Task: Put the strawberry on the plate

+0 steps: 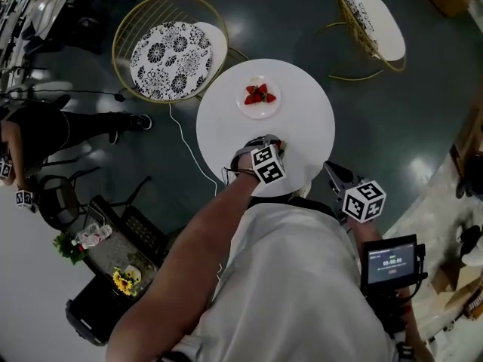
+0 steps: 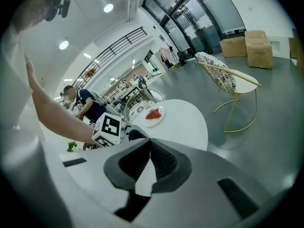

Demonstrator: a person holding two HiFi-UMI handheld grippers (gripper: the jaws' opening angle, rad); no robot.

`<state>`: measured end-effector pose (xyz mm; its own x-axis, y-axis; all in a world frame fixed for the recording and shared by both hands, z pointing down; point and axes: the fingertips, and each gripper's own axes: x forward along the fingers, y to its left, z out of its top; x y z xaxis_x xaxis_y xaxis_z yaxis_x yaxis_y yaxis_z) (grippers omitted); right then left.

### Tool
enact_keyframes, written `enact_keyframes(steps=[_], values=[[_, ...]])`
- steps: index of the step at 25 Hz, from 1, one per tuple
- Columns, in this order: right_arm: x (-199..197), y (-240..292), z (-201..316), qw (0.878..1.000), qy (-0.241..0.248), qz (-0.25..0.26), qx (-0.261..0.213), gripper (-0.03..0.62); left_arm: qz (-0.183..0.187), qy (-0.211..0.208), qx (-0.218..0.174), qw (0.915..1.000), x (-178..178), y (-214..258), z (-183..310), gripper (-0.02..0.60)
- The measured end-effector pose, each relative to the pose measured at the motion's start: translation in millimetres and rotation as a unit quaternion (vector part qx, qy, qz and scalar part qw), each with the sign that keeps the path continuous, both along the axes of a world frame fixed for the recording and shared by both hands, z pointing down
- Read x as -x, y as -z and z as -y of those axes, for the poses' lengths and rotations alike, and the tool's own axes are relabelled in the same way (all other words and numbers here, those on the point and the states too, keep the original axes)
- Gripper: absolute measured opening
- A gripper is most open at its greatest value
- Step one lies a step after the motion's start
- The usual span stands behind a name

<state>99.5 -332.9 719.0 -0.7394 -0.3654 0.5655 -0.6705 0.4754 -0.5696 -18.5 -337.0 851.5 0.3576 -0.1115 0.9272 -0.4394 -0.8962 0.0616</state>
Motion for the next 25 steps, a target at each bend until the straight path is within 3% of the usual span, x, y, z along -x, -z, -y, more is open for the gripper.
enact_keyframes(steps=[7,12,17,21,25], values=[[1.2,0.7,0.2,1.0,-0.004,0.001,-0.002,0.008,-0.019,0.032,-0.007,0.9993,3.7,11.7,3.6,0.132],[17.7,4.3,10.7,1.0,0.009,0.007,-0.007,0.008,-0.054,0.124,-0.011,0.9908,20.2,27.7,13.9,0.132],[39.8,1.8,24.2,0.999,0.035,0.01,-0.009,0.008,-0.1,0.244,-0.005,0.9647,47.0,34.8,38.6,0.132],[51.3,7.4,25.1,0.999,0.051,0.01,-0.007,0.008,-0.132,0.344,0.003,0.9296,69.9,43.4,55.0,0.132],[58.8,1.9,32.3,0.998,0.061,0.004,0.002,0.008,-0.145,0.409,0.019,0.9008,86.6,32.0,78.9,0.132]])
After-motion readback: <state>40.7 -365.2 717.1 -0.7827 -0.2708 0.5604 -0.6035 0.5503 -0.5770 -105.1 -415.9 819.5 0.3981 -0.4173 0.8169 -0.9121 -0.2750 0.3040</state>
